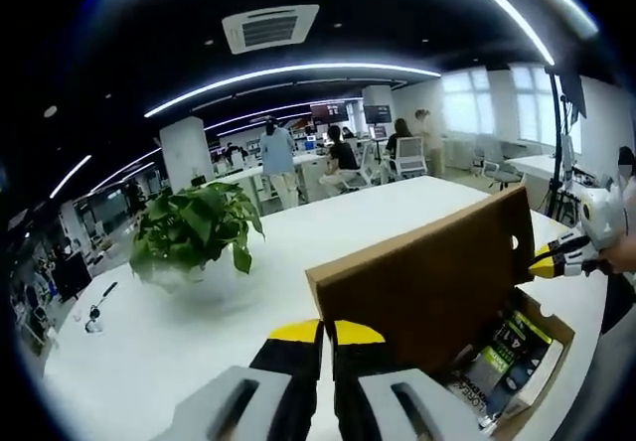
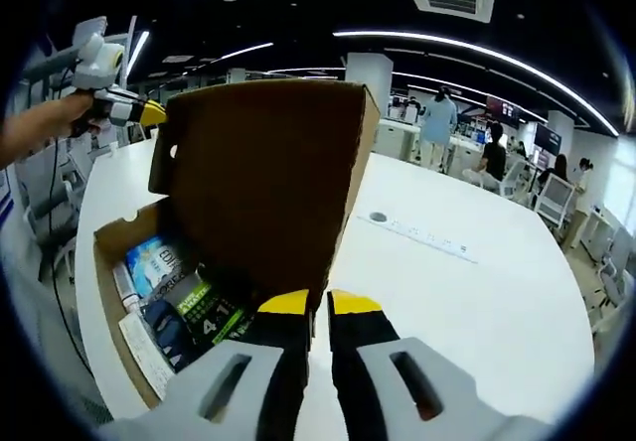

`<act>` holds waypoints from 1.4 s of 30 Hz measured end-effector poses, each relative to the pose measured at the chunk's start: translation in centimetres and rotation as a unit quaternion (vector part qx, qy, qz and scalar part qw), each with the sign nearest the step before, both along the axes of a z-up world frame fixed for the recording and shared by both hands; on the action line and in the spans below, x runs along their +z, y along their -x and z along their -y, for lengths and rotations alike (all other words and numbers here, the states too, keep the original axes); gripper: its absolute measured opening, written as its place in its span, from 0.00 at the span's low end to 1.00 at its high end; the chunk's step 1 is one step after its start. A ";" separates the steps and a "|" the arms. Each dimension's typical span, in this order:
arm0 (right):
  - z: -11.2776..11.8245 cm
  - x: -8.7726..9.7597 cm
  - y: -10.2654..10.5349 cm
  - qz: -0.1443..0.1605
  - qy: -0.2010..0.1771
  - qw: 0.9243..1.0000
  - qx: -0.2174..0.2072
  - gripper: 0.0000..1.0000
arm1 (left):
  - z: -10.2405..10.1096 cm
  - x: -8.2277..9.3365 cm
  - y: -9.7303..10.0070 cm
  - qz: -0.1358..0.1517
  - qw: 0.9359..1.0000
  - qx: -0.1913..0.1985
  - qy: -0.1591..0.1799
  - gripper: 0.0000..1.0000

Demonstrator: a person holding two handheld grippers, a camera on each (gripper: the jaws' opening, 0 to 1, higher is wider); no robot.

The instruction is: Operate the shoe box by opening the lid, removing the specified soft item, and placing it in the target area until the item is outside and the box remains undamaged.

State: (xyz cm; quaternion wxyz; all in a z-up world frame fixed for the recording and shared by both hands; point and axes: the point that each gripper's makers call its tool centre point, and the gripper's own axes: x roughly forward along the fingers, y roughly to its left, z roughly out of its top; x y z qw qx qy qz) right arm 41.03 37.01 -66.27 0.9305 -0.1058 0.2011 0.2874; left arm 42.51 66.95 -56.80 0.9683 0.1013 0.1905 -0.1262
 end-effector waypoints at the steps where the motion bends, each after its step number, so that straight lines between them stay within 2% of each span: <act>1: 0.0 0.0 -0.1 -0.002 -0.004 1.000 -0.001 0.03 | 0.0 0.0 -0.1 0.000 1.000 0.000 0.000 0.02; 9: 0.0 0.0 -0.2 -0.002 -0.010 1.000 -0.014 0.01 | -0.1 -0.3 -0.9 0.005 1.000 0.011 0.003 0.03; 14: 0.1 0.0 -0.5 -0.008 -0.011 1.000 -0.018 0.01 | -0.8 -0.9 -0.5 0.013 0.999 0.031 0.008 0.10; 26: 0.0 0.0 -1.2 -0.006 0.005 1.000 -0.016 0.01 | -0.7 -6.4 2.1 -0.040 0.998 0.044 0.013 0.08; 32: 0.0 0.0 -1.6 -0.007 0.015 1.000 -0.010 0.01 | -0.5 -7.5 2.1 -0.053 0.997 0.049 0.027 0.06; 37: -0.1 -0.1 -2.0 -0.010 0.019 1.000 -0.008 0.01 | -0.2 -7.7 1.5 -0.055 0.997 0.052 0.032 0.02; 42: -0.2 -0.2 -2.4 -0.011 0.025 1.000 -0.003 0.02 | 0.0 -7.8 0.9 -0.056 0.996 0.055 0.029 0.02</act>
